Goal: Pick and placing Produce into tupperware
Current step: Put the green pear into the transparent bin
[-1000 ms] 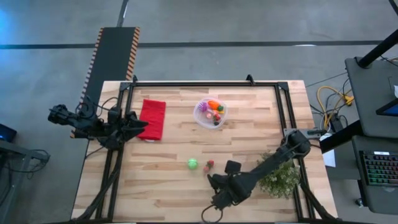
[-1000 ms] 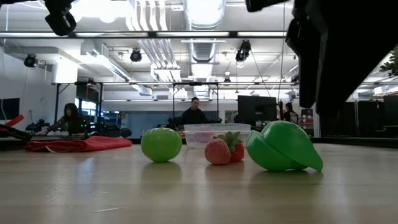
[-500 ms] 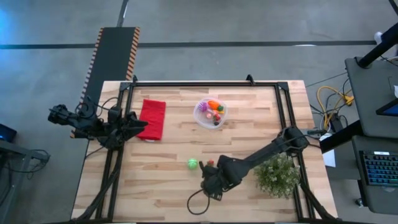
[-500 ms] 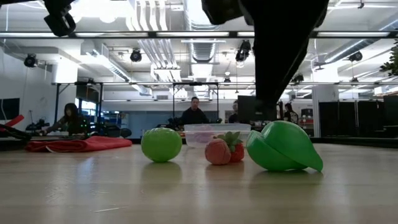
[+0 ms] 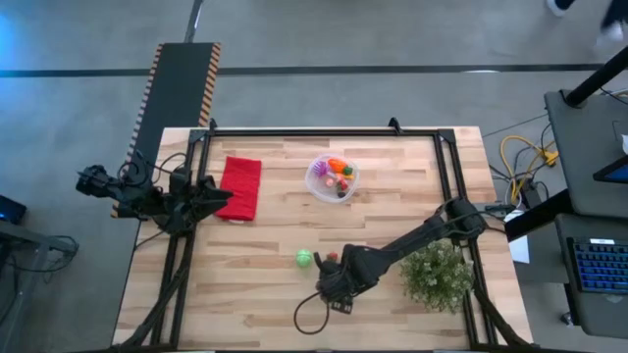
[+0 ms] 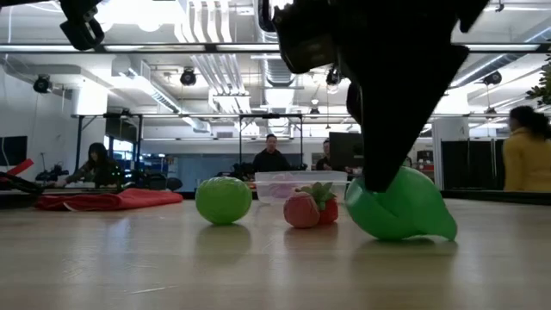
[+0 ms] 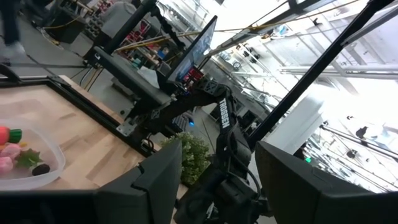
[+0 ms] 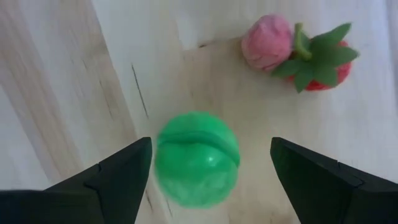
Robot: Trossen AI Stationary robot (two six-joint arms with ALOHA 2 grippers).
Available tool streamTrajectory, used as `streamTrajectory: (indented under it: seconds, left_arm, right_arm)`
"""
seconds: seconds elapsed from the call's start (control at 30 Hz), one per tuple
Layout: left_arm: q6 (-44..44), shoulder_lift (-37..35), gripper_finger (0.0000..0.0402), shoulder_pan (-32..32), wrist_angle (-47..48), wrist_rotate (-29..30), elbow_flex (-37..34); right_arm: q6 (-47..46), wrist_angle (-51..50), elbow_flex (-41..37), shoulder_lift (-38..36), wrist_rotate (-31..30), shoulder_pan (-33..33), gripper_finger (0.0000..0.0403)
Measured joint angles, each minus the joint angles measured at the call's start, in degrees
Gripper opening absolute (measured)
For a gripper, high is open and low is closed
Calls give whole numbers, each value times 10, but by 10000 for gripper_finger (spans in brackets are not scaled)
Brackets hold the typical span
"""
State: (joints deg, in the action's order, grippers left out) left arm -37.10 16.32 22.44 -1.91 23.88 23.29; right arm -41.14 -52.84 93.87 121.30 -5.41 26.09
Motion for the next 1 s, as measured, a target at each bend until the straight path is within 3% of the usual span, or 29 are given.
streamTrajectory:
  seconds: [0.47, 0.87, 1.0]
  left_arm:
    - [0, 1, 192, 0, 0, 0, 0]
    - [0, 1, 192, 0, 1, 0, 0]
    - [0, 1, 192, 0, 1, 0, 0]
  right_arm:
    - [13, 36, -42, 0, 26, -2, 314]
    - [8, 39, -47, 0, 28, -9, 227]
    - [0, 39, -47, 0, 28, -10, 219]
